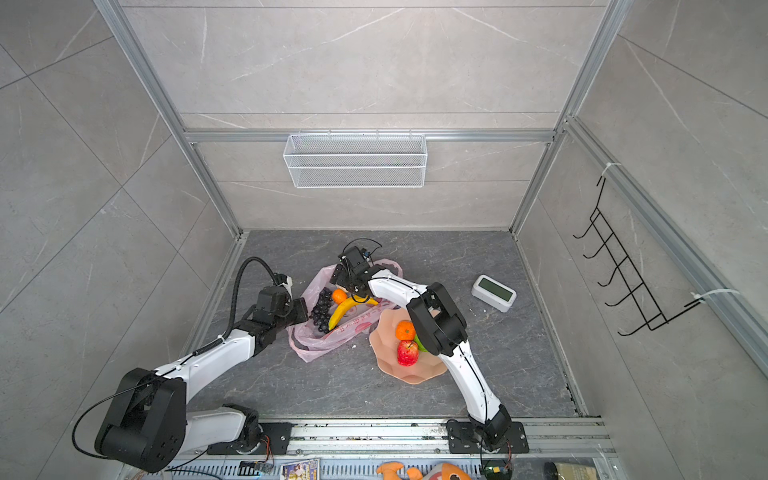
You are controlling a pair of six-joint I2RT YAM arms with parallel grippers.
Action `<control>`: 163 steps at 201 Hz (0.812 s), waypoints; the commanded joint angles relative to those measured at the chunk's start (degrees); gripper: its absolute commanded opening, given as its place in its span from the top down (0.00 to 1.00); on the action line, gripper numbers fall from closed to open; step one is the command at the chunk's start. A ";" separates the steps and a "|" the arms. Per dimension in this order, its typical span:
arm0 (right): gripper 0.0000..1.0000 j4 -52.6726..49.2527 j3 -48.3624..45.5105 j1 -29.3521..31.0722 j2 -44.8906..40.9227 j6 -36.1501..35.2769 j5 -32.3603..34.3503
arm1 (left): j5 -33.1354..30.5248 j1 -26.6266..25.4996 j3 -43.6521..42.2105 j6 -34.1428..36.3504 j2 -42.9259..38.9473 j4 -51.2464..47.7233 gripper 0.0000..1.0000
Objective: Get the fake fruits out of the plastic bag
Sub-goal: 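Reach the right gripper into the bag's far side and grasp the beige fruit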
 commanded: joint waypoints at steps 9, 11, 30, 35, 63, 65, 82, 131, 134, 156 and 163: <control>0.15 0.34 2.87 -0.32 2.84 1.88 -0.73 | 0.55 0.40 1.17 1.41 -0.71 1.96 1.00; 0.16 0.17 2.95 -0.32 2.96 1.89 -0.72 | 0.58 0.37 1.14 1.46 -0.72 1.96 1.00; 0.22 -1.96 4.13 -0.27 3.51 1.66 -0.52 | 0.49 0.35 1.14 1.41 -0.85 1.87 1.00; 0.23 -2.01 4.00 -0.28 3.44 1.42 -0.57 | 0.50 0.28 1.10 1.46 -0.87 1.87 1.00; 0.31 -3.19 2.95 -0.24 1.74 0.39 0.36 | 0.39 0.36 1.14 1.57 -0.88 1.74 1.00; 0.32 -3.35 2.86 -0.21 1.50 0.22 0.50 | 0.41 0.36 1.15 1.52 -0.85 1.77 1.00; 0.34 -4.55 2.59 -0.18 -0.11 -1.26 1.08 | 0.37 0.31 1.23 1.47 -0.81 1.78 1.00; 0.35 -10.20 1.37 0.09 -6.13 -5.88 2.75 | 0.33 0.35 1.20 1.59 -0.85 1.70 1.00; 0.35 -10.46 1.05 0.07 -6.51 -6.02 2.81 | 0.30 0.35 1.25 1.54 -0.89 1.70 1.00; 0.35 -14.13 0.07 0.16 -9.17 -6.80 3.34 | 0.32 0.36 1.23 1.61 -0.82 1.74 1.00; 0.35 -15.64 -0.13 0.20 -10.02 -6.85 3.30 | 0.30 0.34 1.21 1.63 -0.68 1.78 1.00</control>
